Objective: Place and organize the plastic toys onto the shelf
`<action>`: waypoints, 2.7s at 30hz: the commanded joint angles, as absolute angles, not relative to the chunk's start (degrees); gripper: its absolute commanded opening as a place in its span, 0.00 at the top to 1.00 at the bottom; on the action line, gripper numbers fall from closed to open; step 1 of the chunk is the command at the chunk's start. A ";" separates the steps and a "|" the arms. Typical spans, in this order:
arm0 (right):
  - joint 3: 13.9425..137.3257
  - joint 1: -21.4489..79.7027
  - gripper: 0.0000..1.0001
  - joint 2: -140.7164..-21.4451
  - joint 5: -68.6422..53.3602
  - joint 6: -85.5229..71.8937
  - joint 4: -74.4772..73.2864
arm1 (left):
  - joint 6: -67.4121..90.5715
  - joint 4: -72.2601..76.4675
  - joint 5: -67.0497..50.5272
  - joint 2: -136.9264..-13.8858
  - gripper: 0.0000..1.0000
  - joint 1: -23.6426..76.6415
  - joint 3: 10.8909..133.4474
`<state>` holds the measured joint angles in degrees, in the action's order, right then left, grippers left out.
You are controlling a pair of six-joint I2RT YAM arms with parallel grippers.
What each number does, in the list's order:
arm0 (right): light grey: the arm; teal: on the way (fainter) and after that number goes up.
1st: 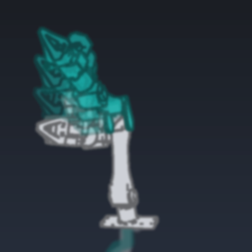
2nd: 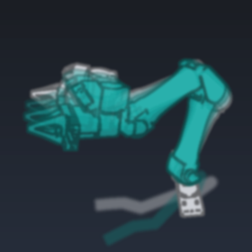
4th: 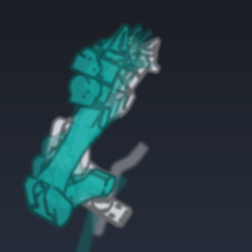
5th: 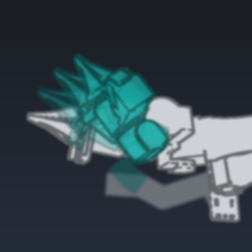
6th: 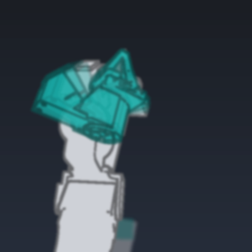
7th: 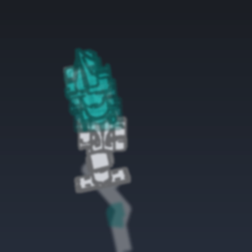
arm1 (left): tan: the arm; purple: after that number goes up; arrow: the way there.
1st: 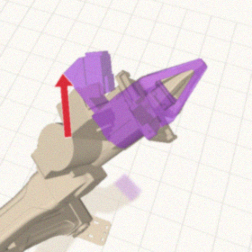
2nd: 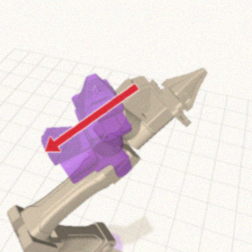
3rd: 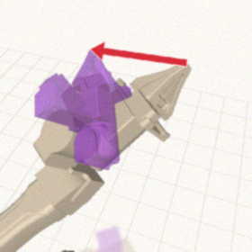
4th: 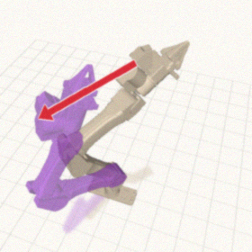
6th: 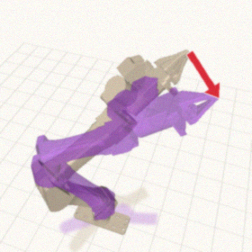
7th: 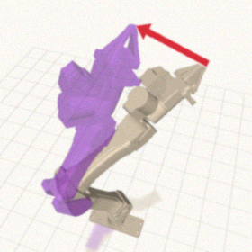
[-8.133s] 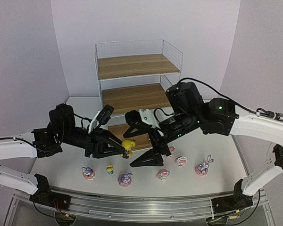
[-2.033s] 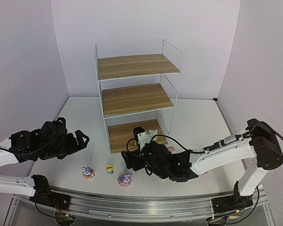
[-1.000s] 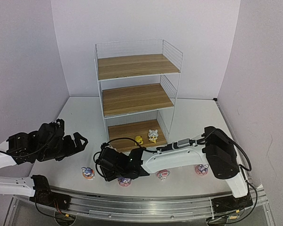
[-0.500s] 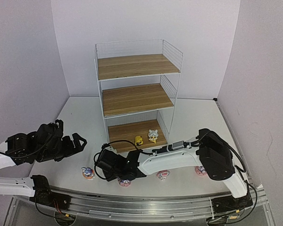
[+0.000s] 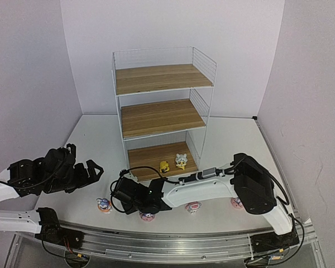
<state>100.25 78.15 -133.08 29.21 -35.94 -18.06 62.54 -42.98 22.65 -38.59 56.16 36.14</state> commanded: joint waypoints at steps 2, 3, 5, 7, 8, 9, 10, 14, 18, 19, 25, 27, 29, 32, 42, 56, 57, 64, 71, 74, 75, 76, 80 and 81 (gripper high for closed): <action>101.58 78.22 0.89 -130.45 30.46 -35.64 -17.58 | 61.79 -41.85 22.85 -37.21 0.00 55.99 35.86; 101.10 78.18 0.89 -129.61 30.30 -35.56 -17.58 | 61.79 -42.04 22.85 -37.11 0.00 55.94 35.92; 99.95 78.22 0.89 -127.34 30.39 -35.37 -17.58 | 61.84 -42.40 23.07 -36.88 0.00 55.98 36.00; 98.49 78.22 0.89 -124.77 31.73 -34.80 -17.58 | 61.87 -42.69 23.28 -36.62 0.00 55.99 35.96; 97.58 78.16 0.89 -123.69 32.71 -34.49 -17.58 | 61.87 -42.72 23.32 -36.49 0.00 55.99 35.95; 96.64 78.07 0.90 -122.45 33.65 -34.18 -17.58 | 61.87 -42.73 23.37 -36.39 0.00 55.99 35.95; 95.82 77.96 0.90 -121.30 34.27 -33.73 -17.59 | 61.75 -42.73 23.37 -36.32 0.00 55.99 35.96; 92.20 75.75 0.90 -118.23 34.41 -33.81 -17.50 | 62.07 -43.07 23.76 -36.85 0.00 55.99 36.25; 89.73 73.07 0.91 -117.09 34.51 -33.58 -17.41 | 62.27 -42.80 23.78 -38.63 0.00 55.97 36.37; 89.54 72.29 0.91 -117.17 33.79 -33.59 -17.35 | 62.36 -42.80 23.81 -39.15 0.00 55.98 36.47; 90.45 69.23 0.92 -119.84 32.42 -31.17 -14.57 | 62.49 -42.40 23.61 -40.23 0.00 55.99 36.45; 90.94 68.48 0.92 -121.07 32.12 -29.91 -12.85 | 62.49 -42.45 23.65 -39.87 0.00 55.99 36.32; 91.43 67.89 0.92 -121.94 33.04 -28.84 -11.58 | 62.55 -42.86 23.78 -39.23 0.00 55.99 36.16; 92.44 67.02 0.92 -123.49 32.97 -27.98 -10.72 | 62.72 -43.46 23.98 -38.71 0.00 55.98 36.00; 94.60 66.97 0.91 -127.76 34.38 -26.06 -7.15 | 64.07 -44.84 24.65 -38.27 0.00 56.02 36.25; 97.80 66.57 0.89 -131.97 35.56 -25.42 -4.23 | 65.30 -45.71 25.02 -36.57 0.00 55.98 35.34; 97.93 66.47 0.89 -132.19 35.59 -25.59 -4.17 | 65.30 -45.69 25.01 -36.51 0.00 55.98 35.33; 98.59 66.14 0.87 -133.24 36.37 -26.12 -3.59 | 65.48 -44.83 24.83 -36.70 0.00 55.97 34.65; 99.06 65.94 0.84 -133.85 36.76 -25.65 -2.85 | 65.18 -44.34 25.03 -37.33 0.00 55.99 35.04; 99.22 65.70 0.82 -134.13 36.70 -25.61 -2.70 | 65.13 -44.04 25.01 -37.63 0.00 55.99 35.06; 99.23 65.65 0.81 -134.23 36.73 -25.68 -2.64 | 65.13 -43.93 24.94 -37.77 0.00 55.99 35.07; 99.23 65.62 0.80 -134.33 36.70 -25.77 -2.57 | 65.13 -43.80 24.87 -37.95 0.00 55.99 35.07; 99.31 65.59 0.78 -134.61 36.38 -25.75 -2.41 | 65.13 -43.71 24.84 -38.33 0.00 55.99 35.14; 99.38 65.62 0.78 -134.66 36.31 -25.74 -2.37 | 65.13 -43.66 24.85 -38.41 0.00 55.99 35.15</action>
<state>97.08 65.91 -133.19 35.59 -25.74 -3.88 64.86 -44.99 24.14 -37.98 56.05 34.76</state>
